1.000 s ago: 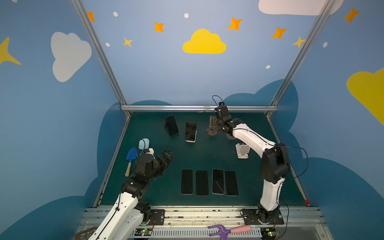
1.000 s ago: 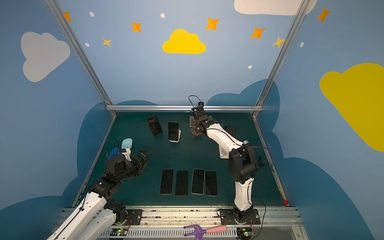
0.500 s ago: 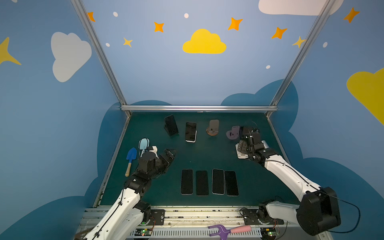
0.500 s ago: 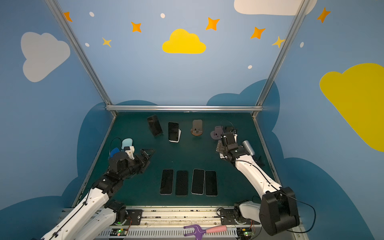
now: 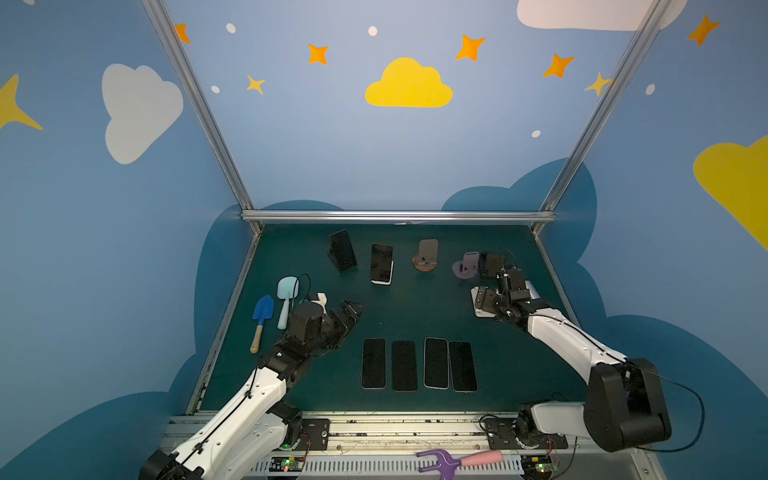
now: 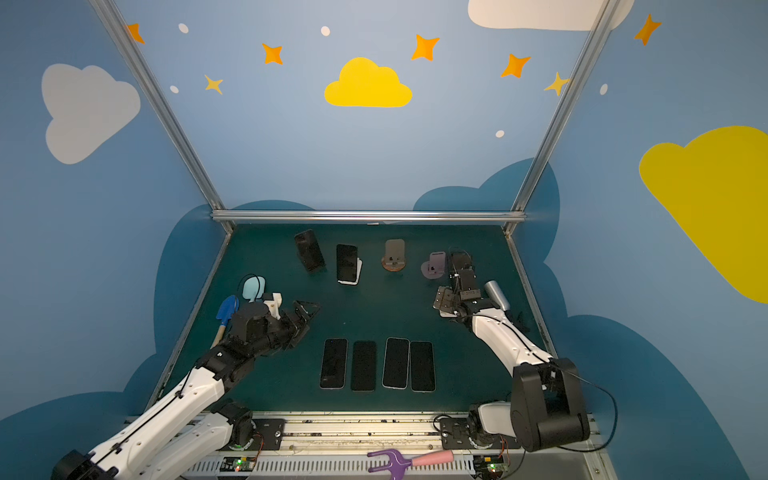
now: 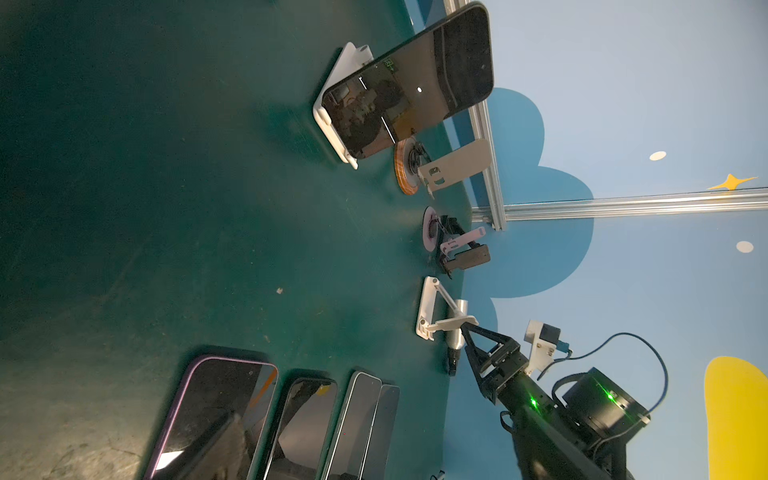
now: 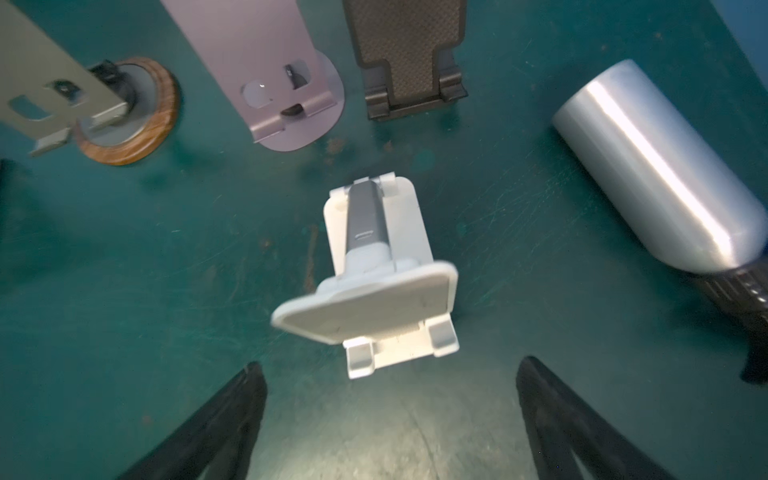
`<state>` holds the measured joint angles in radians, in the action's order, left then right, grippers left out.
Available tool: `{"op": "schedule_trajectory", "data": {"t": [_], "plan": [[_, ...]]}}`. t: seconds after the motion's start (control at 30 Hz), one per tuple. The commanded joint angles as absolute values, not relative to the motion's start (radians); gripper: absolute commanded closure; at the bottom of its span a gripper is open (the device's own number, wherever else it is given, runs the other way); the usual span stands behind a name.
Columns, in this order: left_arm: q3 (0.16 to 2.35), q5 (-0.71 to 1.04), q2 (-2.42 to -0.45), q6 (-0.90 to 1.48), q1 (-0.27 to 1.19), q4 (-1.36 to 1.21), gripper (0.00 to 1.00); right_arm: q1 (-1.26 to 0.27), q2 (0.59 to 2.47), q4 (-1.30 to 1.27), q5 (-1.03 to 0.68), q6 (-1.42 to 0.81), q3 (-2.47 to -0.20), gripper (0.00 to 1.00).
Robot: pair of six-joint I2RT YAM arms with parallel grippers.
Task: Remove the phone from the phone stand
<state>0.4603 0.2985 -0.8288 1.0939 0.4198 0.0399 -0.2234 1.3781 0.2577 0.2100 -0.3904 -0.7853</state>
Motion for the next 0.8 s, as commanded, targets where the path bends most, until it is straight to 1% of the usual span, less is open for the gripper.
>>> {"op": "schedule_trajectory", "data": {"t": [0.0,0.13,0.17,0.23,0.33,0.37,0.43,0.5,0.63,0.7,0.77], "plan": [[0.494,0.283,-0.838,1.078,0.426,0.021,0.00,-0.209,1.448,0.252,0.131,-0.348,-0.851,0.06],[0.503,0.275,-0.841,1.073,0.435,0.032,0.00,-0.197,1.550,0.458,0.112,-0.368,-1.003,0.07],[0.503,0.275,-0.839,1.071,0.435,0.035,0.00,-0.188,1.579,0.511,0.083,-0.364,-1.044,0.09],[0.502,0.271,-0.837,1.071,0.435,0.034,0.00,-0.183,1.617,0.574,0.084,-0.365,-1.096,0.12],[0.501,0.273,-0.842,1.072,0.437,0.030,0.00,-0.178,1.640,0.578,0.077,-0.362,-1.118,0.17],[0.503,0.274,-0.843,1.071,0.437,0.035,0.00,-0.178,1.644,0.583,0.078,-0.361,-1.122,0.20],[0.506,0.275,-0.839,1.069,0.436,0.041,0.00,-0.179,1.647,0.597,0.091,-0.365,-1.127,0.22],[0.502,0.272,-0.833,1.069,0.438,0.041,0.00,-0.179,1.644,0.602,0.093,-0.369,-1.123,0.22],[0.503,0.264,-0.829,1.068,0.438,0.043,0.00,-0.186,1.623,0.618,0.108,-0.375,-1.106,0.15],[0.503,0.268,-0.833,1.067,0.439,0.040,0.00,-0.189,1.618,0.614,0.109,-0.371,-1.099,0.15],[0.503,0.271,-0.839,1.066,0.437,0.040,0.00,-0.189,1.626,0.611,0.102,-0.366,-1.105,0.21]]}}
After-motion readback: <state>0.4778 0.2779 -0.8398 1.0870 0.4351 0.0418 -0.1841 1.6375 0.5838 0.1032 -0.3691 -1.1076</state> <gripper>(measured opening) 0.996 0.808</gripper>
